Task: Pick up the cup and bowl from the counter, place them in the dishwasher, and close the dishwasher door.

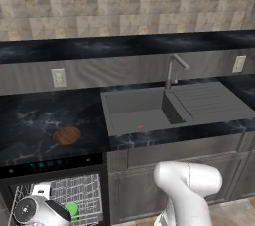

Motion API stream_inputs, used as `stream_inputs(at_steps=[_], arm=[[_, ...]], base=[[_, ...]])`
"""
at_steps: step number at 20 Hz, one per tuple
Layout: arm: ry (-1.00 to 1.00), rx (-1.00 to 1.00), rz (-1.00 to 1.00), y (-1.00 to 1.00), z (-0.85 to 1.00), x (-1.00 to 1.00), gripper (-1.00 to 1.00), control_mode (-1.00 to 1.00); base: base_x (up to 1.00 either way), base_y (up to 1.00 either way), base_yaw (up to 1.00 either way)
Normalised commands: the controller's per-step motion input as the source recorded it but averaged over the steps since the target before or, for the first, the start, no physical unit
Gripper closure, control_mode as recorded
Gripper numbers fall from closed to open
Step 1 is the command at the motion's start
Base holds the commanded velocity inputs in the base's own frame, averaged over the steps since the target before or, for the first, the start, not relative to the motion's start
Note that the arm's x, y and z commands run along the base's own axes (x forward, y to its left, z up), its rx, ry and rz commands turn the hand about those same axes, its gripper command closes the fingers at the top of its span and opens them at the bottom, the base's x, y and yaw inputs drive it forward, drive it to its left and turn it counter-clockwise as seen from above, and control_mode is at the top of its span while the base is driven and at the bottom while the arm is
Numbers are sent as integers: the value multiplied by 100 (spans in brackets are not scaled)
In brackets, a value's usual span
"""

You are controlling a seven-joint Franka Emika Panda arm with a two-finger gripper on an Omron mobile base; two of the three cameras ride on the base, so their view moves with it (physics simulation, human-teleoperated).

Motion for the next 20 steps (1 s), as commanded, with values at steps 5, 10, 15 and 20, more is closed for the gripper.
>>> stream_inputs(at_steps=[5, 10, 15, 20], arm=[[0, -4, 0, -17, 53, 0, -100, -100], [0, -3, 0, -13, 54, 0, -100, -100], [-2, -2, 0, -16, 49, 0, -100, -100], [-3, -4, 0, -20, 39, 0, -100, -100]], base=[[0, 0, 0], [0, 0, 0], [0, 0, 0], [0, 0, 0]])
